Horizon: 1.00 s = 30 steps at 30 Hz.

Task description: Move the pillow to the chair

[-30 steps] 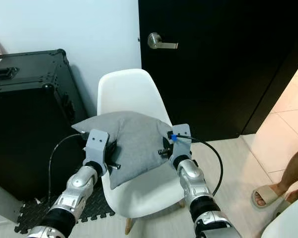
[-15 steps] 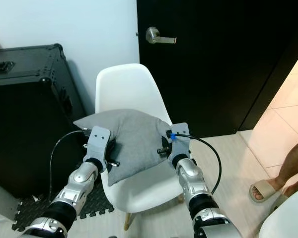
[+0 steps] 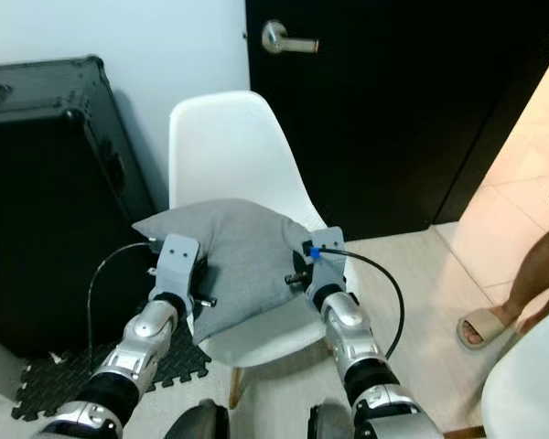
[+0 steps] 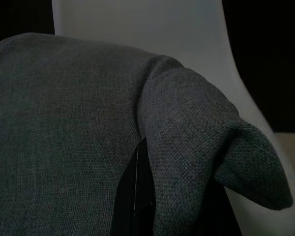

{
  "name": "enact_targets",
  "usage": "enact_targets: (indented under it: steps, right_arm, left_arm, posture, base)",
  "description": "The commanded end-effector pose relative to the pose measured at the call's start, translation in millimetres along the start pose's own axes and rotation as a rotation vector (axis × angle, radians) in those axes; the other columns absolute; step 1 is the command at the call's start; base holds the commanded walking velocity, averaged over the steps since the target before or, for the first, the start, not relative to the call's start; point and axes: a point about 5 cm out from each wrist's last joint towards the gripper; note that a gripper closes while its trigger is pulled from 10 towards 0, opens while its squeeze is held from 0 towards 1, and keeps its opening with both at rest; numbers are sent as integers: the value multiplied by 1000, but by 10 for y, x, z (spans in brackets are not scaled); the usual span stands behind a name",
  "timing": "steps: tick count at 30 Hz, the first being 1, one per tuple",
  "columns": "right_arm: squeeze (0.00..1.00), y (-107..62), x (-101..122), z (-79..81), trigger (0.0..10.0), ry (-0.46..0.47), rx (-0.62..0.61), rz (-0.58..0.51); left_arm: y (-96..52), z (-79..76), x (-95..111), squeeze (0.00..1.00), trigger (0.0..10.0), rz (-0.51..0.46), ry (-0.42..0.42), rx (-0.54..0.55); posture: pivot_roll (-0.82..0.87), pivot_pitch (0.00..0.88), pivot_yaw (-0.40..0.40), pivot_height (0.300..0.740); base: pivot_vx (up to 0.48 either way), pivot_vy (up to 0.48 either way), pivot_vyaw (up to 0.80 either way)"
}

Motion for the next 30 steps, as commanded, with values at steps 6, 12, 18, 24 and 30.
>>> enact_targets:
  steps: [6,12,18,24,30]
  right_arm:
    - [0,44,92,-10,10000,-50,-11,-23]
    - [0,82,151,20,10000,-48,20,-27]
    - [0,147,226,44,10000,-79,35,-16]
    - [0,215,274,125,10000,-78,69,0]
    - [0,227,262,159,10000,-71,93,12]
  left_arm:
    - [86,379,133,0,10000,-32,4,164]
    - [110,500,121,0,10000,4,49,227]
    - [160,531,181,0,10000,-5,14,225]
    - [200,528,207,0,10000,15,16,231]
    - [179,413,167,0,10000,19,30,209]
  posture:
    - [25,137,-41,600]
    - [27,172,-52,595]
    - [22,197,-57,586]
    - [23,203,-51,571]
    - [29,201,-50,551]
  base:
    - [0,0,0]
    - [0,0,0]
    - [0,0,0]
    - [0,0,0]
    - [0,0,0]
Point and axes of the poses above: a point about 5 cm out from each wrist's last joint towards the gripper, its own y axis pointing out of the wrist towards the gripper, its own x axis along the axis of the wrist's last joint, z = x × y, and after that the axes turned 10 degrees about y, right-handed
